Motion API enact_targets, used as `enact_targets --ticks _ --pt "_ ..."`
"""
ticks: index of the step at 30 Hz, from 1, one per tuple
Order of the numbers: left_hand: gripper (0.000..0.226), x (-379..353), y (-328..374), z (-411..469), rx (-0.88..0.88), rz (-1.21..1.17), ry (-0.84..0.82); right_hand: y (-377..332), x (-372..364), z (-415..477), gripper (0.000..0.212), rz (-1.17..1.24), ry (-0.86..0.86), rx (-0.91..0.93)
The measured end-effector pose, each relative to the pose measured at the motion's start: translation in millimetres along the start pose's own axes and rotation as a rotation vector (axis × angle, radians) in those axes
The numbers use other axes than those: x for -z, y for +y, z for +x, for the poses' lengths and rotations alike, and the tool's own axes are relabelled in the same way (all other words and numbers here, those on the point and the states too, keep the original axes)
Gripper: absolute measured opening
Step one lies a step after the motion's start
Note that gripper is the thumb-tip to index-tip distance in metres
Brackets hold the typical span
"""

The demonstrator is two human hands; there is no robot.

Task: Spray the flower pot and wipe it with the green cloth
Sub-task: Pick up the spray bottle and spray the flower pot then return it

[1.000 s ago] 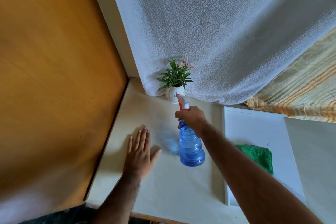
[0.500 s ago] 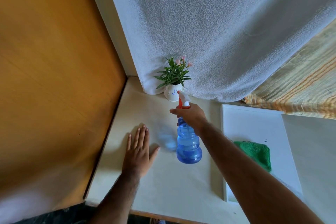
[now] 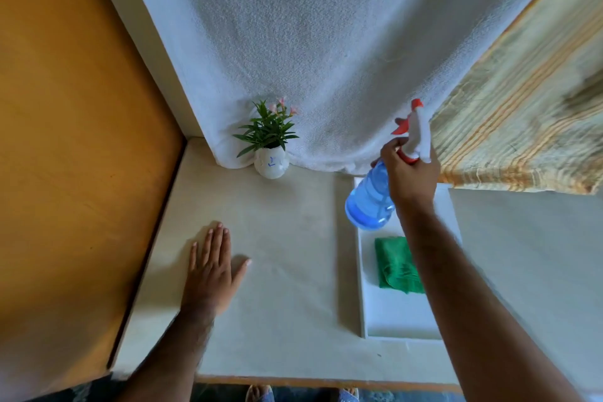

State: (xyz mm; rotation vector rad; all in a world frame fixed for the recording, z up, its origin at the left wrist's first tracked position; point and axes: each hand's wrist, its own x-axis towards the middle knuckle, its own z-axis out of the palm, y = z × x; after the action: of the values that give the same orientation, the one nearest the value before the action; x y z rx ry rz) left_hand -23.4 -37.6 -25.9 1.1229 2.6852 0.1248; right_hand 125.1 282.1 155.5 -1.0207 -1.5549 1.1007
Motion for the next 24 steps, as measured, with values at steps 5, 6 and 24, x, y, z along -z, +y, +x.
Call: enact_targets --ticks 5,6,24 --pt "0.094 4 6 -1 -0.017 -0.033 -0.015 6 29 29 0.032 -0.027 0.103 0.161" --pt "0.095 4 7 -1 -0.017 -0.036 -0.013 15 32 35 0.033 -0.044 0.105 0.172" --pt "0.098 7 12 0 -0.012 -0.015 -0.003 116 42 35 0.057 -0.199 -0.002 0.262"
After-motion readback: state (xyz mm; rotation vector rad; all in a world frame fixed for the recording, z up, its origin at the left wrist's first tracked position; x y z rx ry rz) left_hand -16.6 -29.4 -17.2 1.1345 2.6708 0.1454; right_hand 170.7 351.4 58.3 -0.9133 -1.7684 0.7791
